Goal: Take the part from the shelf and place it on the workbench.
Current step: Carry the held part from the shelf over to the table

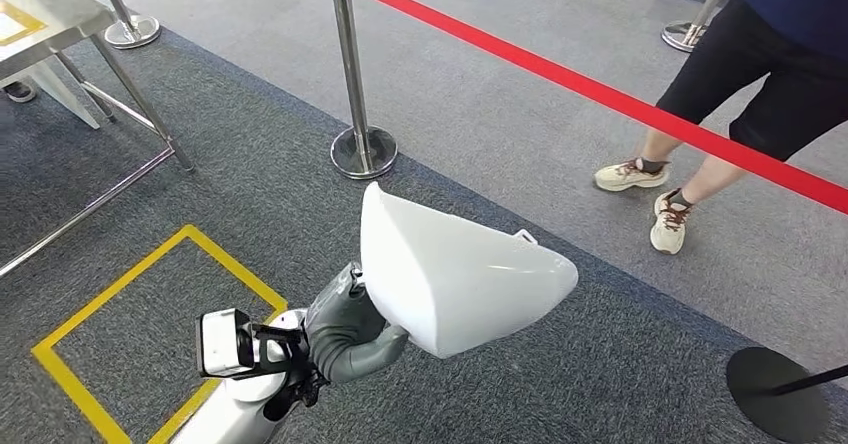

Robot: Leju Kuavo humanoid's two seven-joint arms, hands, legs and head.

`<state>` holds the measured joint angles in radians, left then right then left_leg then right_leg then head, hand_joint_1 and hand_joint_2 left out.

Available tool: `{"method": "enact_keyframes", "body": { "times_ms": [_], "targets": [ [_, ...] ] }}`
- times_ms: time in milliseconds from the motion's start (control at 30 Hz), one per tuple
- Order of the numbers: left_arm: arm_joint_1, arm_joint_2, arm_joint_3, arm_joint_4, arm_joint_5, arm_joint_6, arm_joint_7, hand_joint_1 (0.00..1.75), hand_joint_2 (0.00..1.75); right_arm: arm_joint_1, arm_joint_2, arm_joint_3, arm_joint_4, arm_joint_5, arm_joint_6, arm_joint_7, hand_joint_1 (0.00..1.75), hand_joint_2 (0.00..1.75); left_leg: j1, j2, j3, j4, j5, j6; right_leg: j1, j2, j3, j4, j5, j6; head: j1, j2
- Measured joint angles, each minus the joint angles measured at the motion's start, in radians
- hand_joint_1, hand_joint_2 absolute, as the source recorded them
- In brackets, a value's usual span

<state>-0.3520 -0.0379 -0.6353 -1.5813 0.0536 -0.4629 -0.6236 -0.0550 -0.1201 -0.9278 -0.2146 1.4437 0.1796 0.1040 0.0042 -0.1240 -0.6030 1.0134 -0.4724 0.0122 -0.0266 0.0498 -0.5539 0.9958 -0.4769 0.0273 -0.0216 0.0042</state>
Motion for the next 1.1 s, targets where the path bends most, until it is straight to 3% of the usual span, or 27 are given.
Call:
{"method": "enact_keyframes", "body": {
  "times_ms": [33, 100, 167, 200, 233, 267, 300, 367, 400, 467, 500, 533, 600, 667, 700, 733, 767, 833, 900, 967, 1033, 1100],
  "targets": [
    [0.006, 0.002, 0.0, 0.001, -0.003, 0.001, -0.008, 1.75, 1.75, 0.0, 0.0, -0.002, 0.0, 0.0, -0.001, -0.002, 0.0, 0.0, -0.002, 0.031, -0.016, 0.029, -0.018, -0.004, 0.0, -0.014, 0.001, -0.002, 0.001, -0.006, -0.003, 0.0],
    [0.011, 0.003, -0.002, 0.004, -0.007, 0.002, -0.016, 1.75, 1.75, 0.002, -0.001, -0.007, 0.0, 0.0, -0.001, -0.008, 0.0, 0.0, -0.004, 0.095, -0.075, 0.147, -0.078, -0.008, 0.002, -0.044, 0.002, -0.004, 0.0, -0.015, -0.01, 0.0],
    [0.015, 0.003, -0.003, 0.012, -0.008, 0.001, -0.018, 1.75, 1.75, 0.003, -0.002, -0.01, 0.0, -0.001, -0.002, -0.017, 0.0, 0.0, -0.002, 0.113, -0.135, 0.265, -0.118, -0.011, 0.004, -0.077, 0.002, -0.003, -0.002, -0.017, -0.01, 0.0],
    [0.017, 0.003, -0.004, 0.015, -0.009, 0.0, -0.018, 1.75, 1.75, 0.002, -0.002, -0.01, 0.0, -0.001, -0.002, -0.024, 0.0, 0.0, -0.002, 0.115, -0.142, 0.277, -0.113, -0.012, 0.005, -0.092, 0.002, -0.003, -0.003, -0.017, -0.01, 0.0],
    [0.018, 0.003, -0.004, 0.018, -0.009, -0.001, -0.019, 1.75, 1.75, 0.0, -0.002, -0.011, 0.0, -0.001, -0.002, -0.031, 0.0, 0.0, -0.001, 0.119, -0.126, 0.247, -0.089, -0.011, 0.005, -0.106, 0.004, -0.003, -0.004, -0.017, -0.01, 0.0],
    [0.019, 0.002, -0.004, 0.019, -0.011, -0.004, -0.019, 1.75, 1.75, -0.003, -0.001, -0.011, 0.0, -0.001, -0.002, -0.038, 0.0, 0.0, -0.002, 0.13, -0.09, 0.181, -0.056, -0.009, 0.005, -0.118, 0.007, -0.003, -0.006, -0.015, -0.01, 0.0],
    [0.019, 0.002, -0.004, 0.019, -0.013, -0.008, -0.019, 1.75, 1.75, -0.005, 0.0, -0.011, 0.0, -0.001, -0.002, -0.043, 0.0, 0.0, -0.006, 0.158, -0.046, 0.103, -0.03, -0.005, 0.006, -0.129, 0.011, -0.003, -0.009, -0.012, -0.01, 0.0],
    [0.019, -0.001, -0.005, 0.017, -0.02, -0.017, -0.019, 1.75, 1.75, -0.009, 0.003, -0.011, 0.0, -0.003, -0.003, -0.051, 0.0, 0.0, -0.014, 0.197, 0.013, 0.001, -0.006, 0.007, 0.011, -0.148, 0.018, -0.002, -0.015, -0.003, -0.009, 0.0],
    [0.019, -0.002, -0.005, 0.016, -0.025, -0.021, -0.019, 1.75, 1.75, -0.01, 0.004, -0.011, 0.0, -0.004, -0.005, -0.052, 0.0, 0.0, -0.018, 0.204, 0.022, -0.014, -0.008, 0.012, 0.012, -0.158, 0.022, -0.003, -0.017, 0.002, -0.009, 0.0],
    [0.019, -0.004, -0.005, 0.012, -0.031, -0.028, -0.016, 1.75, 1.75, -0.013, 0.008, -0.012, 0.0, -0.006, -0.008, -0.054, 0.0, 0.0, -0.016, 0.177, 0.022, -0.016, -0.004, 0.023, 0.012, -0.179, 0.028, -0.005, -0.021, 0.011, -0.009, 0.0],
    [0.018, -0.006, -0.005, 0.009, -0.034, -0.031, -0.013, 1.75, 1.75, -0.015, 0.01, -0.012, 0.0, -0.007, -0.009, -0.055, 0.0, 0.0, -0.013, 0.164, 0.023, -0.018, -0.001, 0.028, 0.01, -0.171, 0.028, 0.003, -0.029, 0.016, -0.008, 0.0],
    [0.017, -0.008, -0.005, 0.006, -0.034, -0.034, -0.008, 1.75, 1.75, -0.016, 0.014, -0.012, 0.0, -0.006, -0.008, -0.056, 0.0, 0.0, -0.009, 0.152, 0.024, -0.021, 0.002, 0.034, 0.008, -0.149, 0.02, 0.027, -0.047, 0.021, -0.006, 0.0],
    [0.016, -0.013, -0.007, 0.002, -0.034, -0.037, 0.004, 1.75, 1.75, -0.015, 0.019, -0.012, 0.0, 0.0, -0.005, -0.055, 0.0, 0.0, -0.004, 0.127, 0.026, -0.023, 0.006, 0.041, 0.006, -0.086, -0.03, 0.143, -0.108, 0.028, 0.0, 0.0],
    [0.018, -0.014, -0.012, 0.002, -0.034, -0.042, 0.014, 1.75, 1.75, -0.01, 0.023, -0.012, 0.0, 0.006, -0.002, -0.045, 0.0, 0.0, -0.004, 0.099, 0.025, -0.022, 0.007, 0.043, 0.005, -0.058, -0.098, 0.275, -0.156, 0.031, 0.002, 0.0],
    [0.02, -0.014, -0.015, 0.002, -0.034, -0.044, 0.019, 1.75, 1.75, -0.008, 0.026, -0.012, 0.0, 0.007, -0.001, -0.038, 0.0, 0.0, -0.004, 0.085, 0.025, -0.022, 0.007, 0.042, 0.005, -0.055, -0.113, 0.299, -0.154, 0.031, 0.003, 0.0],
    [0.021, -0.014, -0.017, 0.002, -0.034, -0.045, 0.023, 1.75, 1.75, -0.006, 0.029, -0.012, 0.001, 0.008, -0.001, -0.032, 0.0, 0.0, -0.003, 0.07, 0.026, -0.021, 0.007, 0.042, 0.004, -0.053, -0.108, 0.277, -0.13, 0.03, 0.002, 0.0],
    [0.022, -0.014, -0.019, 0.002, -0.034, -0.046, 0.027, 1.75, 1.75, -0.005, 0.031, -0.012, 0.001, 0.009, -0.001, -0.026, 0.0, 0.0, -0.002, 0.056, 0.028, -0.02, 0.006, 0.04, 0.002, -0.046, -0.083, 0.216, -0.092, 0.029, 0.003, 0.0],
    [0.022, -0.014, -0.022, 0.002, -0.036, -0.045, 0.032, 1.75, 1.75, -0.004, 0.035, -0.012, 0.001, 0.01, 0.0, -0.018, 0.0, 0.0, -0.001, 0.03, 0.026, -0.014, 0.003, 0.032, -0.006, -0.004, -0.02, 0.069, -0.029, 0.029, 0.003, 0.0],
    [0.022, -0.012, -0.023, 0.002, -0.04, -0.039, 0.033, 1.75, 1.75, -0.004, 0.037, -0.012, 0.002, 0.013, 0.001, -0.014, 0.0, 0.0, -0.001, 0.008, 0.018, -0.01, 0.005, 0.018, -0.008, 0.024, 0.007, 0.008, -0.017, 0.025, 0.003, 0.0],
    [0.023, -0.007, -0.023, 0.0, -0.044, -0.033, 0.033, 1.75, 1.75, -0.006, 0.038, -0.012, 0.002, 0.016, 0.0, -0.012, 0.0, 0.0, 0.003, -0.01, 0.012, -0.013, 0.009, 0.005, -0.005, 0.008, 0.01, 0.006, -0.016, 0.012, 0.003, 0.0],
    [0.023, -0.001, -0.022, -0.002, -0.046, -0.031, 0.031, 1.75, 1.75, -0.009, 0.039, -0.012, 0.002, 0.016, -0.001, -0.019, 0.0, 0.0, 0.002, 0.024, -0.002, 0.008, -0.007, -0.006, -0.004, -0.016, 0.012, 0.003, -0.013, -0.003, 0.0, 0.0],
    [0.021, 0.003, -0.022, -0.005, -0.05, -0.029, 0.029, 1.75, 1.75, -0.009, 0.039, -0.012, 0.002, 0.017, -0.001, -0.03, 0.0, 0.0, -0.001, 0.089, -0.051, 0.109, -0.064, -0.012, -0.002, -0.043, 0.012, 0.001, -0.013, -0.014, -0.007, 0.0]
  ]
}}
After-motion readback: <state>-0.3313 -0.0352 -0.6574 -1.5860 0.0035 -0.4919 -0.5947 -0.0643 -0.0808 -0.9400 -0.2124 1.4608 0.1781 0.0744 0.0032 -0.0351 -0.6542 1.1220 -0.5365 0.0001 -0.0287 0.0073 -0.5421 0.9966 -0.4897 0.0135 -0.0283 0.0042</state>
